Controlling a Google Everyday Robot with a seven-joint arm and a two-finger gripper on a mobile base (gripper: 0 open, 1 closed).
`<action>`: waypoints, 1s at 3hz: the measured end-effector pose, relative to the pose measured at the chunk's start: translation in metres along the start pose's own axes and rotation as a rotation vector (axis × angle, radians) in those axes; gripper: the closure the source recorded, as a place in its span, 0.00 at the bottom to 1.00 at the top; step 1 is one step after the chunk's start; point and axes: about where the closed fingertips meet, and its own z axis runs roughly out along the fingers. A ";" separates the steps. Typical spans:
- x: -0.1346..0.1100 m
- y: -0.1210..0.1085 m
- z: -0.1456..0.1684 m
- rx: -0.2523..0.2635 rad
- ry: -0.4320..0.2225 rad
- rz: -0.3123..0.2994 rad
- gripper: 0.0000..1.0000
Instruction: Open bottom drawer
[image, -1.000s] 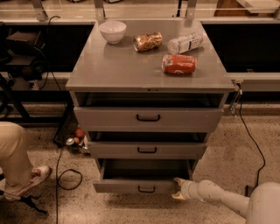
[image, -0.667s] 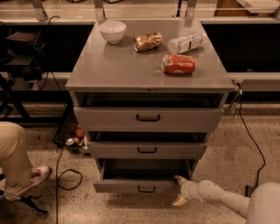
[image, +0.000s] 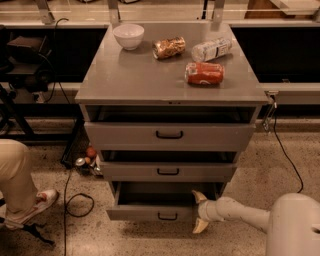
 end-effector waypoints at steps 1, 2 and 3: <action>-0.001 -0.009 0.010 -0.049 0.027 0.003 0.00; 0.011 -0.020 0.010 -0.059 0.053 0.067 0.02; 0.023 -0.024 0.006 -0.052 0.062 0.121 0.26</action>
Offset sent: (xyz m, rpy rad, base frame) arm 0.0377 -0.0202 -0.0017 -0.0410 0.1089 -0.0971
